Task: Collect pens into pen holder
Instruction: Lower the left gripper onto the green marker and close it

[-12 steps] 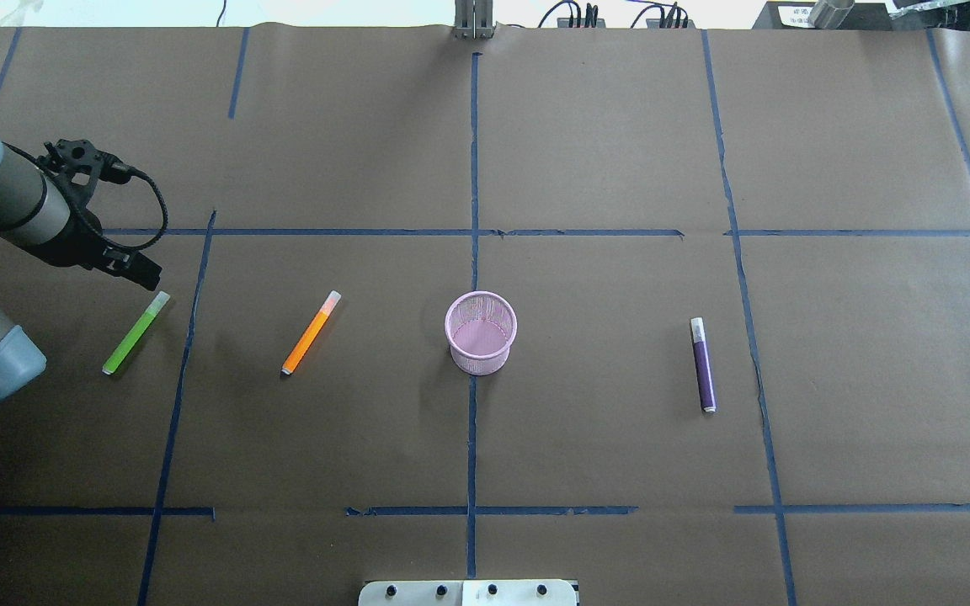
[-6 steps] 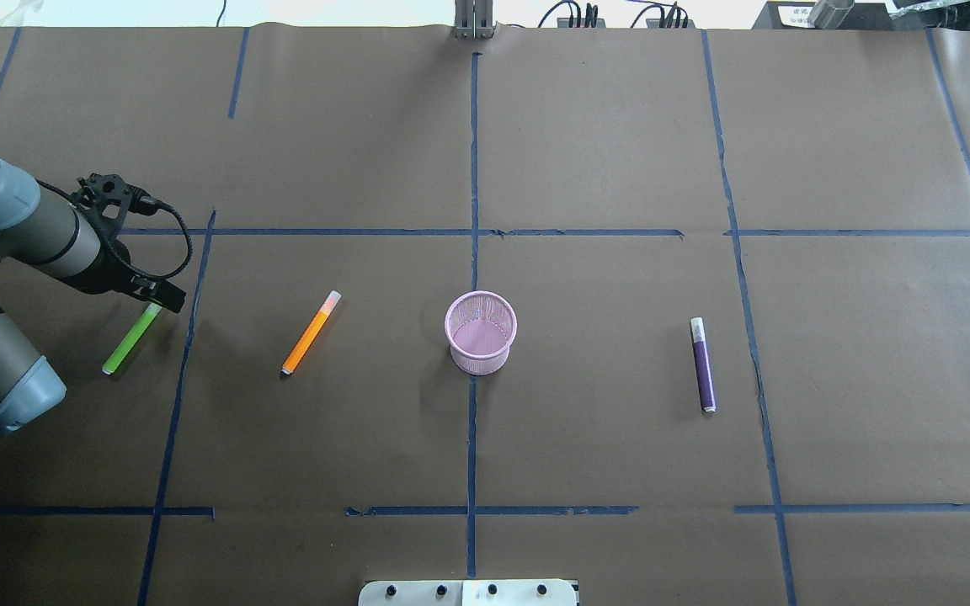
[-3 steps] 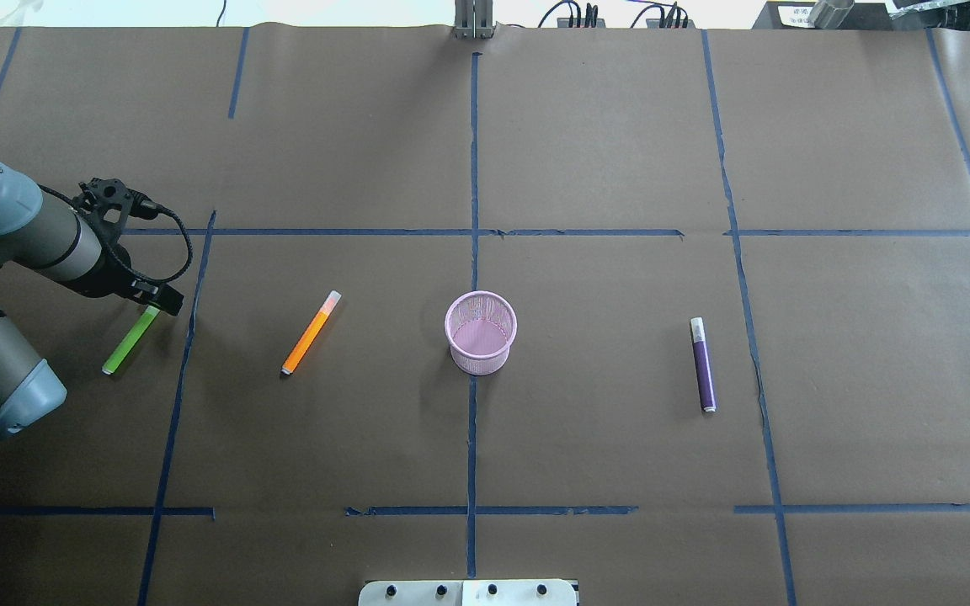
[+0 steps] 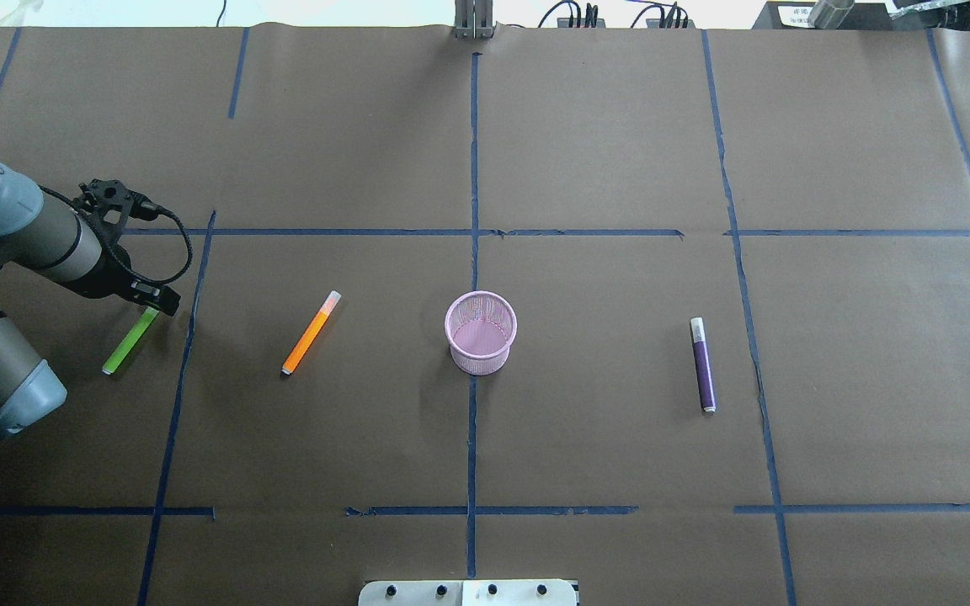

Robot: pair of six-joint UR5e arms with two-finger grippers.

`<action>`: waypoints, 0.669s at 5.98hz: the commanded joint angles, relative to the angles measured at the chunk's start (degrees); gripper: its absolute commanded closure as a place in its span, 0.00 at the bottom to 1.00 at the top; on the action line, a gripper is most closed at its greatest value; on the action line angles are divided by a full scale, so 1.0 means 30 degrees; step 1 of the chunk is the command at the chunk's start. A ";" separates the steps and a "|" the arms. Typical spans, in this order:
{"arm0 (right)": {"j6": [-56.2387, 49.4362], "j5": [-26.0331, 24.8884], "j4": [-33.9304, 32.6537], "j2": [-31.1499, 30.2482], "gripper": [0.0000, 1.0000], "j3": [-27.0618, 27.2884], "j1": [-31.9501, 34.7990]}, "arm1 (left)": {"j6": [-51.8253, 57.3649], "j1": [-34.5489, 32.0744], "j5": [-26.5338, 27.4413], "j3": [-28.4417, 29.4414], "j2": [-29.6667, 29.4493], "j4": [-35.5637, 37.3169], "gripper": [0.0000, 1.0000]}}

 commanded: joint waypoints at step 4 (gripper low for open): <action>-0.0021 0.0000 -0.0024 0.0002 0.00 -0.0025 0.0000 | 0.0022 0.0118 -0.0029 -0.0023 0.0029 0.0032 0.40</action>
